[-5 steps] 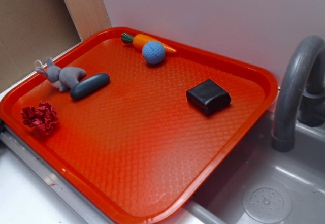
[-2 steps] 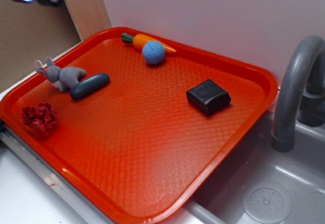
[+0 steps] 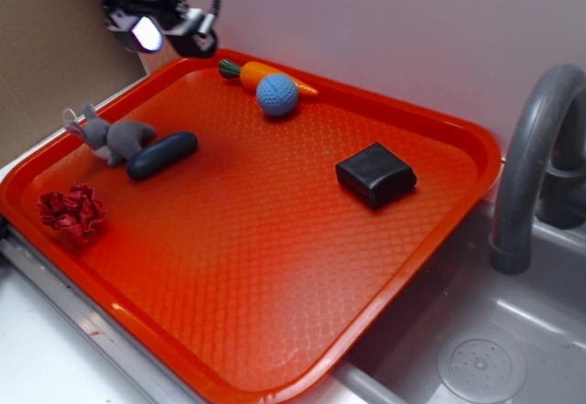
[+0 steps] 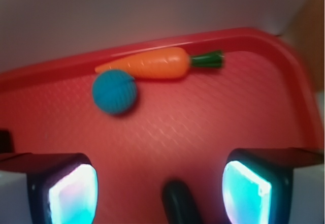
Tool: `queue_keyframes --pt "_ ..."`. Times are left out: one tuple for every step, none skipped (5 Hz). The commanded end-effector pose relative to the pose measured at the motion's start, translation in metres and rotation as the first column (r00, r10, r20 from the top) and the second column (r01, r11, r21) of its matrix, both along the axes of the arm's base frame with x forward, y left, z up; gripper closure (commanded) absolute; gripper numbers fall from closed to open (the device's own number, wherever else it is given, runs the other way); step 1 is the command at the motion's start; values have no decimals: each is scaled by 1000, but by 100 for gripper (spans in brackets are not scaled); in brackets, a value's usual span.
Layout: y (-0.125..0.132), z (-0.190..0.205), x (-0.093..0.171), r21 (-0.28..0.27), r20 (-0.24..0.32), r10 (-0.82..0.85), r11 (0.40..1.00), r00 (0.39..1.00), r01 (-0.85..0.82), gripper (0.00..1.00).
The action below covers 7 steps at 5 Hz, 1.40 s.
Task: Grab the blue ball.
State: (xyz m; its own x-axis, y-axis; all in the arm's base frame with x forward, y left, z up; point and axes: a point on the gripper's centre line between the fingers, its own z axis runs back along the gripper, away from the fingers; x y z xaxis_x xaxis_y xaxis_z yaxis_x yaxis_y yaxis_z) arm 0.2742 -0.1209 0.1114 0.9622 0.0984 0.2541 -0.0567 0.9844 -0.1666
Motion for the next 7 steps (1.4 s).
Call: queue_keyframes --pt "-29 -14 44 -121 45 -32 992 999 37 0" --pt "-48 -23 49 -170 47 -81 982 996 87 0" --pt "-58 -39 53 -152 16 -105 983 994 106 0" --pt "-65 -50 56 -111 -25 -125 986 992 122 0" --pt "-67 -45 54 -47 -18 -143 989 990 142 100" --pt "-65 -32 40 4 18 -137 991 990 137 100" --pt "-59 -3 22 71 57 -122 990 991 118 100"
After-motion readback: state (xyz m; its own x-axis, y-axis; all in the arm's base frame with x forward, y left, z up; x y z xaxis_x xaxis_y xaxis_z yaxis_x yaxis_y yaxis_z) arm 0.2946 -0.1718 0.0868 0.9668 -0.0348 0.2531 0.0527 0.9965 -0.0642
